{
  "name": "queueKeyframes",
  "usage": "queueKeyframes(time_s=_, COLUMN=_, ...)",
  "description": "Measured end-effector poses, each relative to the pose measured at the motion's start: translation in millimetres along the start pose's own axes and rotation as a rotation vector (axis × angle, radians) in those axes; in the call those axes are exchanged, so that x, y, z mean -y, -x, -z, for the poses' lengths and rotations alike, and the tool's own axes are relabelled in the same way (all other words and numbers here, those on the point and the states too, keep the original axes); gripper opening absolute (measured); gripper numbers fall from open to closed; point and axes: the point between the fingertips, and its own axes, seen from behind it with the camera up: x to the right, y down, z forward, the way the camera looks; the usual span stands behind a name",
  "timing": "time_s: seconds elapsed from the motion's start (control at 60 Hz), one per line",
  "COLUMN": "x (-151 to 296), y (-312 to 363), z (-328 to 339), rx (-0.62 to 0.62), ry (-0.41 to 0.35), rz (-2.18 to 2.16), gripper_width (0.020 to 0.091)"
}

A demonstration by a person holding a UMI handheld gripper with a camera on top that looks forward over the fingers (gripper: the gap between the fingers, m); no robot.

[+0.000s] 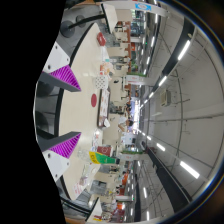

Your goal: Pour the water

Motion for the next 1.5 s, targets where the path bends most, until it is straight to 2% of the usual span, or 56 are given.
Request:
queueKeyframes(time_s=0.133, x=0, y=-9, z=-3, rx=-0.014, ry=-0.001, rz=0.017, gripper_width=0.0823)
queueKeyframes(time_s=0.283, x=6, y=-55, z=-14, rx=-0.057, ry=-0.016, rz=-0.013, gripper_width=0.0823)
queueKeyframes(time_s=0.433, x=23, y=-113, z=-35, rx=-0.119, ry=-0.079, rz=-0.012, gripper_width=0.0824)
queueKeyframes(time_s=0.733, x=21, y=-231, z=-169, rx=-0.261, ry=-0.023, rz=-0.011, gripper_width=0.0824)
queueKeyframes(time_s=0.867, x=25, y=-247, z=-218, rx=-0.266, ry=-0.043, rz=-0.037, gripper_width=0.0819)
queueKeyframes(time_s=0.9, x=22, y=-247, z=-228, rx=-0.259, ry=-0.034, rz=-0.049, gripper_width=0.0777)
queueKeyframes(time_s=0.917, x=20, y=-247, z=-233, rx=-0.255, ry=-0.024, rz=-0.055, gripper_width=0.0723)
queueKeyframes(time_s=0.95, x=13, y=-248, z=-240, rx=-0.258, ry=-0.001, rz=-0.065, gripper_width=0.0527)
queueKeyframes(time_s=1.033, x=19, y=-254, z=-245, rx=-0.319, ry=-0.028, rz=-0.063, gripper_width=0.0487)
queueKeyframes(time_s=1.117, x=22, y=-251, z=-251, rx=-0.324, ry=-0.044, rz=-0.032, gripper_width=0.0428)
queueKeyframes(time_s=1.2, x=24, y=-245, z=-252, rx=-0.325, ry=-0.028, rz=-0.001, gripper_width=0.0367)
queueKeyframes(time_s=1.283, x=29, y=-226, z=-261, rx=-0.308, ry=0.002, rz=0.076, gripper_width=0.0368)
queueKeyframes(time_s=1.383, x=71, y=-196, z=-271, rx=-0.323, ry=-0.022, rz=0.277, gripper_width=0.0368)
queueKeyframes(time_s=1.5, x=134, y=-130, z=-292, rx=-0.298, ry=-0.063, rz=0.617, gripper_width=0.0369)
